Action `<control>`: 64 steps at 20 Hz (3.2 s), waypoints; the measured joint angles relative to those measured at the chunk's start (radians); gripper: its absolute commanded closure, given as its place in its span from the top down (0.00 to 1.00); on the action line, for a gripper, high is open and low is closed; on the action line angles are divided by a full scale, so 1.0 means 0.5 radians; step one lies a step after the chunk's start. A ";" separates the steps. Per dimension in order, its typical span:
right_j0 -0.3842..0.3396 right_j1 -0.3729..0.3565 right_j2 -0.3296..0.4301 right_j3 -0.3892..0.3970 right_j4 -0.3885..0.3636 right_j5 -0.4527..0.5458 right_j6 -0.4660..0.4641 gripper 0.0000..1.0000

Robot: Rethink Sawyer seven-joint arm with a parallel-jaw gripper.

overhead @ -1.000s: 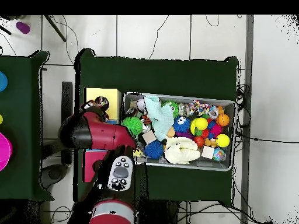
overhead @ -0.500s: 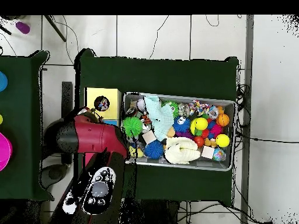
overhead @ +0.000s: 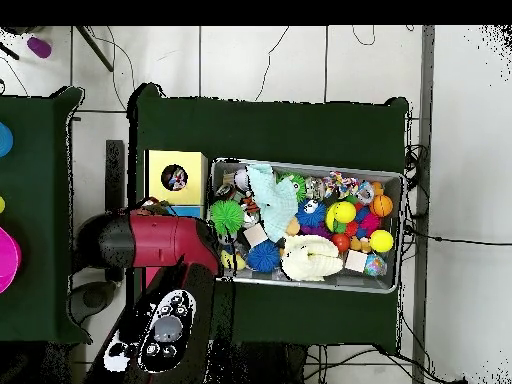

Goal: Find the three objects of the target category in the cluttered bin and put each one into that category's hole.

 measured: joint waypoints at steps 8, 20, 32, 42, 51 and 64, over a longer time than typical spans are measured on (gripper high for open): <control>0.018 -0.004 -0.023 -0.014 -0.251 -0.102 0.000 1.00; -0.029 -0.028 -0.017 -0.021 -0.765 -0.391 0.000 1.00; -0.778 0.009 0.235 0.017 -1.205 -0.693 0.000 1.00; -1.008 0.097 0.354 0.019 -1.584 -0.694 0.000 1.00; -1.038 0.129 0.455 0.020 -1.702 -0.694 0.000 1.00; -1.335 -0.077 0.830 0.074 -1.744 -0.419 -0.024 1.00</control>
